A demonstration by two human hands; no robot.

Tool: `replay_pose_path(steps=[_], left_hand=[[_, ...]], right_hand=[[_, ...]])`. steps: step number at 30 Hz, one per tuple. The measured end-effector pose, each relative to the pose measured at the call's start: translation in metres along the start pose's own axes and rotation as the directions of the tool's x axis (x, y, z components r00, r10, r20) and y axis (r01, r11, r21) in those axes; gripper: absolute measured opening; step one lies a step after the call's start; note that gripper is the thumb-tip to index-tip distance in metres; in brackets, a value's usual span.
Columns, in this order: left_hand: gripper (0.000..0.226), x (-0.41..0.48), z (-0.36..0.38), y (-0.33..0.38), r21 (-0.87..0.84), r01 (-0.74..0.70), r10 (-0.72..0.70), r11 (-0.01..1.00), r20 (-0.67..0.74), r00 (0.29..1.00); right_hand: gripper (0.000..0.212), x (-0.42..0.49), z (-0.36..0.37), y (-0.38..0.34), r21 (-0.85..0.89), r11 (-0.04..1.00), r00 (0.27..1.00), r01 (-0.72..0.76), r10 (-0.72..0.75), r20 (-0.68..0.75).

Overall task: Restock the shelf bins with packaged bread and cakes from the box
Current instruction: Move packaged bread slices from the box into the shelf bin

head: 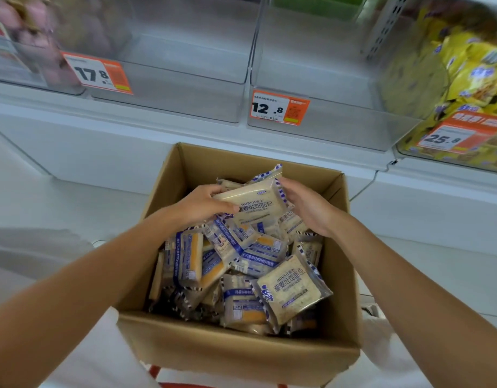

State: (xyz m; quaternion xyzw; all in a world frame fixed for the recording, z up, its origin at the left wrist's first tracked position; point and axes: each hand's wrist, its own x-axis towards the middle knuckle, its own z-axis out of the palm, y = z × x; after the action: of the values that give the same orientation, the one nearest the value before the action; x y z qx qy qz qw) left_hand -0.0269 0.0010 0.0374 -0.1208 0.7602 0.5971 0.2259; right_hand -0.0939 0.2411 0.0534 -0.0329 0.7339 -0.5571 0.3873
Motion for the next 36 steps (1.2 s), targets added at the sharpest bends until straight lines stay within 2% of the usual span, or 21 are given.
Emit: replay_pose_path(steps=[3,6,9,13,15,17,20,22,24,27,30,34,36], left_hand=[[0.041,0.002,-0.006,0.005,-0.068,0.136,-0.122,0.988,0.179,0.976],[0.043,0.001,-0.002,0.007,-0.133,0.126,-0.110,0.983,0.121,0.986],[0.044,0.000,0.005,0.008,-0.289,0.093,-0.089,0.953,0.027,0.996],[0.047,-0.004,0.014,0.011,-0.394,0.087,-0.039,0.915,0.128,0.991],[0.042,-0.004,0.013,0.008,-0.405,0.093,-0.062,0.909,0.087,0.994],[0.033,-0.005,0.007,0.001,-0.420,0.097,-0.093,0.902,0.032,0.995],[0.028,-0.007,0.002,-0.012,-0.429,0.124,-0.139,0.895,-0.004,0.990],[0.027,-0.006,0.005,-0.019,-0.437,0.129,-0.156,0.890,-0.028,0.987],[0.028,-0.004,0.010,-0.024,-0.446,0.131,-0.167,0.886,-0.043,0.985],[0.030,-0.002,0.015,-0.029,-0.430,0.148,-0.190,0.891,-0.056,0.980],[0.030,-0.001,0.009,-0.029,-0.427,0.134,-0.198,0.894,-0.108,0.974],[0.028,-0.004,-0.003,-0.019,-0.414,0.063,-0.150,0.908,-0.183,0.971],[0.031,-0.008,-0.007,-0.010,-0.413,0.034,-0.110,0.910,-0.163,0.980]], right_hand=[[0.069,-0.004,0.001,0.000,0.038,0.999,0.999,0.024,-0.026,0.035],[0.052,-0.005,0.003,0.000,0.075,0.995,0.996,0.069,-0.065,-0.055],[0.035,-0.006,0.003,0.004,0.169,0.982,0.990,0.081,-0.059,-0.131],[0.038,-0.008,0.006,0.007,0.152,0.987,0.996,0.045,-0.032,-0.087],[0.049,-0.014,0.004,0.008,0.033,0.999,0.998,0.018,-0.016,-0.054],[0.051,-0.023,-0.004,0.015,-0.204,0.979,0.997,-0.004,-0.012,-0.077],[0.050,-0.032,-0.019,0.042,-0.495,0.861,0.991,-0.119,0.076,-0.107],[0.059,-0.036,-0.020,0.064,-0.600,0.775,0.980,-0.197,0.156,-0.121],[0.067,-0.035,-0.015,0.082,-0.640,0.735,0.974,-0.224,0.199,-0.112],[0.058,-0.033,-0.008,0.089,-0.570,0.794,0.978,-0.210,0.174,-0.118],[0.038,-0.030,-0.013,0.070,-0.377,0.912,0.983,-0.163,0.118,-0.139],[0.034,-0.021,-0.025,0.026,-0.117,0.993,0.987,-0.014,-0.005,-0.161],[0.039,-0.011,-0.025,0.004,0.031,0.998,0.985,0.062,-0.057,-0.161]])
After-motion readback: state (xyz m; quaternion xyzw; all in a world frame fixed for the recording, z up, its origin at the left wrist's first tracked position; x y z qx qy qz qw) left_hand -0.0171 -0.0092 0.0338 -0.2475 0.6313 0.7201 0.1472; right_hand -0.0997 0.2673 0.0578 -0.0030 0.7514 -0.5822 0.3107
